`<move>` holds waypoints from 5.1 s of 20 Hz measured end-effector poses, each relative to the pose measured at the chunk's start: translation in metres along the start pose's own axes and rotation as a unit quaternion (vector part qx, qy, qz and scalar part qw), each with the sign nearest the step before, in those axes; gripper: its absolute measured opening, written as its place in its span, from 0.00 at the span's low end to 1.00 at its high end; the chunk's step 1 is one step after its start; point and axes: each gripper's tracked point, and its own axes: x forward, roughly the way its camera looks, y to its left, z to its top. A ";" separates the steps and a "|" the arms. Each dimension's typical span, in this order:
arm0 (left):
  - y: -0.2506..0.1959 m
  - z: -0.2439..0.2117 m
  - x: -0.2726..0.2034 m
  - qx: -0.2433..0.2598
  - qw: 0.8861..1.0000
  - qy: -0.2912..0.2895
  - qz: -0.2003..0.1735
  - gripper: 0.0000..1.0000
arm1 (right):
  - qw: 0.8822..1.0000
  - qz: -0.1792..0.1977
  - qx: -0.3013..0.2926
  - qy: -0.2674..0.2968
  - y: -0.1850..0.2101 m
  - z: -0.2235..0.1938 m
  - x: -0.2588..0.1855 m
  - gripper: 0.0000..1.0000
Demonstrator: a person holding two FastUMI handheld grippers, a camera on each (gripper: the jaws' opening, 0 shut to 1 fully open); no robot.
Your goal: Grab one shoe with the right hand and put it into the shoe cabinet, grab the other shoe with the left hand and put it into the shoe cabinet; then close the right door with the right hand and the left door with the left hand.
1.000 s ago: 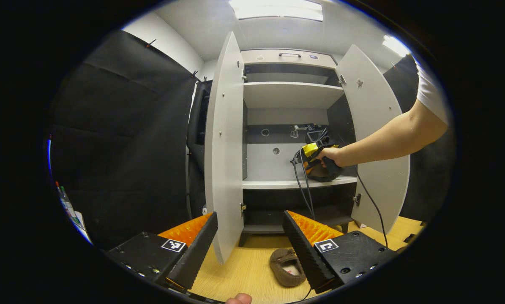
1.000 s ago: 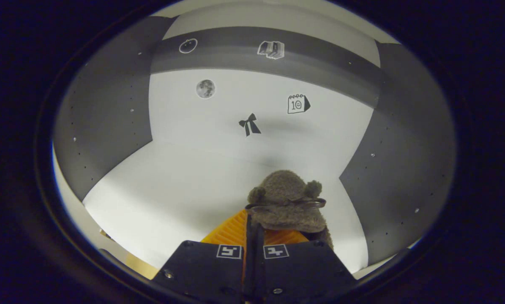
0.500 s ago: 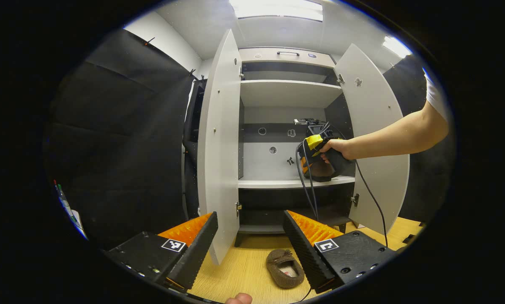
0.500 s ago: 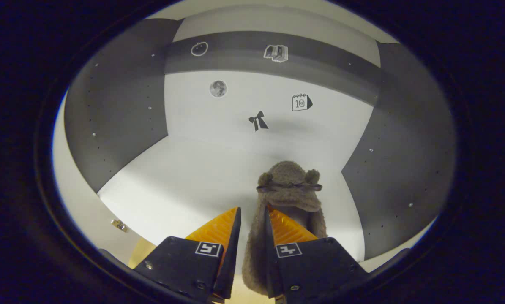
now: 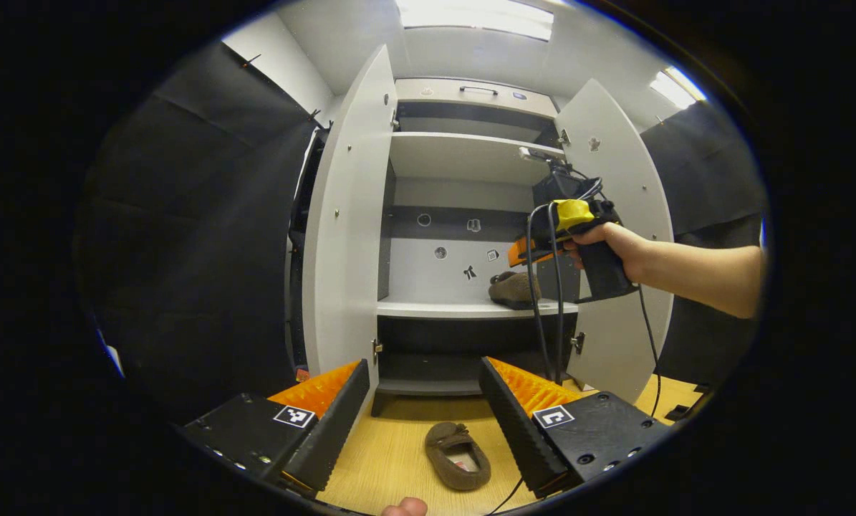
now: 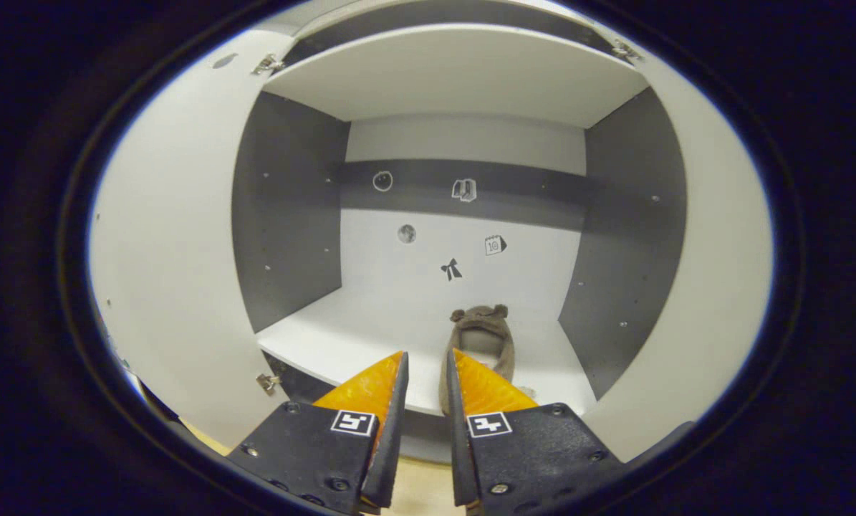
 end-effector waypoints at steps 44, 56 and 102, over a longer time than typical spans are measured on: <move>-0.006 -0.290 0.087 -0.067 0.929 0.365 -0.008 0.96 | 0.982 -0.172 0.039 -0.064 -0.072 -0.223 -0.265 0.95; -0.009 -0.303 0.112 -0.045 0.944 0.326 0.030 0.36 | 0.985 -0.167 0.027 -0.030 -0.076 -0.233 -0.250 0.95; -0.058 0.067 0.369 -0.080 0.974 0.210 -0.019 0.82 | 0.982 -0.174 0.066 -0.031 -0.084 -0.245 -0.257 0.95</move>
